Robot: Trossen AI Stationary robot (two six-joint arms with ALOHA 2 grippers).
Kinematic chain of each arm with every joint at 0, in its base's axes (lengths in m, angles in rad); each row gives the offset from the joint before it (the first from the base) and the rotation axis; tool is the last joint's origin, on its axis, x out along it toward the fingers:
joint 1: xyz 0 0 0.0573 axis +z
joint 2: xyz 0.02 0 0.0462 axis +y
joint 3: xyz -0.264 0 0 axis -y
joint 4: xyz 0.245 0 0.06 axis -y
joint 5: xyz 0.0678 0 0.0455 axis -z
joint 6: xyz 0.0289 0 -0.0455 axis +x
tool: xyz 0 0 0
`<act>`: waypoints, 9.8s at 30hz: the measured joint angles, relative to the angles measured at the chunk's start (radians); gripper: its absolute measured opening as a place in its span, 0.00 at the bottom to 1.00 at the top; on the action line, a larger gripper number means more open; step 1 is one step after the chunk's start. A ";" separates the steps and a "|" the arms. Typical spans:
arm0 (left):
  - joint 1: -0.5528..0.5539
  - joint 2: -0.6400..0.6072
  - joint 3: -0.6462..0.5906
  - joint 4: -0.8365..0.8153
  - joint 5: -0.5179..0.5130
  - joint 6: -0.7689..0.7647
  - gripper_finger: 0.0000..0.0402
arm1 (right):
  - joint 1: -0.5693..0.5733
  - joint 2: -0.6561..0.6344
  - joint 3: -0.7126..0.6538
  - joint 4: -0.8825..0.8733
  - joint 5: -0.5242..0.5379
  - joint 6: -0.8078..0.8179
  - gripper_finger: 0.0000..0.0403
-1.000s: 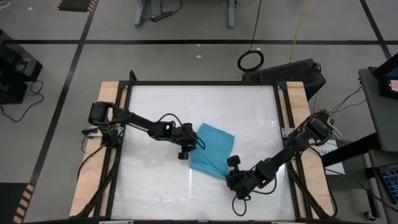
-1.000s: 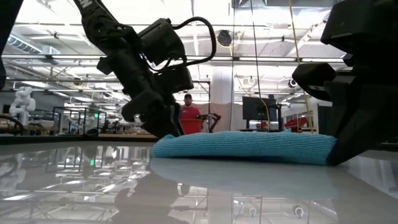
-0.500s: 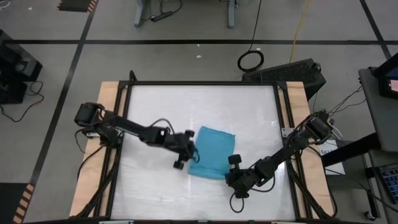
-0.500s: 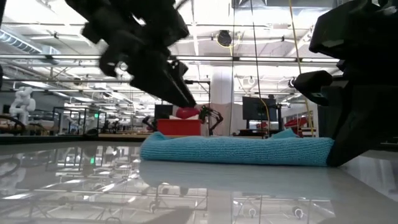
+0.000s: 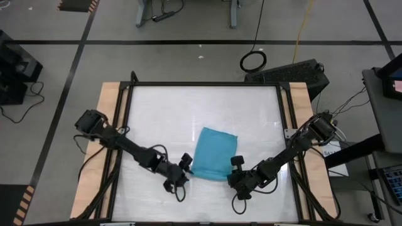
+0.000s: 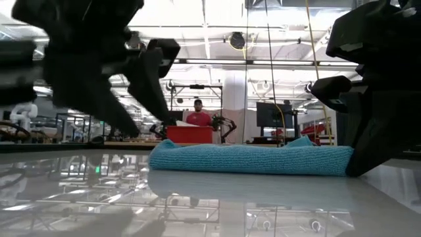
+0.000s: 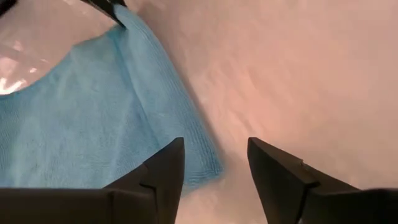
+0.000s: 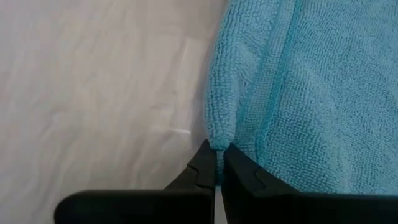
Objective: Roll towel
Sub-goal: Roll the blue towel
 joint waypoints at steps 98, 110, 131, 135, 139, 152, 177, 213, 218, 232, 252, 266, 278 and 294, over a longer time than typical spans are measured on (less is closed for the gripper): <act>0.469 0.255 0.193 0.022 0.836 -0.727 0.00 | 0.169 0.224 0.353 -0.430 0.318 -0.160 0.37; 0.468 0.255 0.192 0.040 0.807 -0.752 0.13 | 0.169 0.224 0.353 -0.494 0.310 0.034 0.31; 0.381 0.136 0.199 -0.024 0.610 -0.324 0.37 | 0.169 0.222 0.322 -0.570 0.287 0.328 0.31; 0.285 0.120 0.199 -0.068 0.463 -0.136 0.37 | 0.167 0.222 0.322 -0.597 0.282 0.386 0.31; 0.179 0.130 0.199 -0.067 0.304 0.042 0.37 | 0.160 0.222 0.321 -0.612 0.264 0.436 0.28; 0.099 0.191 0.198 0.061 0.064 0.266 0.37 | 0.156 0.216 0.319 -0.607 0.250 0.445 0.12; 0.149 0.261 0.198 0.097 -0.042 0.400 0.37 | 0.154 0.213 0.319 -0.588 0.233 0.445 0.13; 0.291 0.298 0.200 0.024 0.347 -0.028 0.01 | 0.193 0.104 0.183 -0.529 0.325 0.273 0.46; 0.312 0.299 0.200 0.022 0.427 -0.080 0.01 | 0.183 0.103 0.132 -0.518 0.351 0.384 0.38; 0.352 0.303 0.198 0.010 0.715 -0.256 0.00 | 0.155 -0.023 0.035 -0.344 0.209 0.551 0.01; 0.351 0.303 0.198 0.056 0.928 -0.606 0.00 | 0.021 -0.183 -0.138 0.022 -0.184 0.627 0.02; 0.358 0.300 0.198 0.048 0.977 -0.648 0.00 | 0.135 -0.183 -0.139 0.011 0.105 0.246 0.52; 0.380 0.300 0.199 0.052 0.976 -0.675 0.00 | 0.189 -0.127 -0.137 0.216 0.263 -0.095 0.56; 0.389 0.300 0.199 0.055 0.972 -0.702 0.00 | 0.165 0.030 -0.130 0.261 0.319 -0.110 0.48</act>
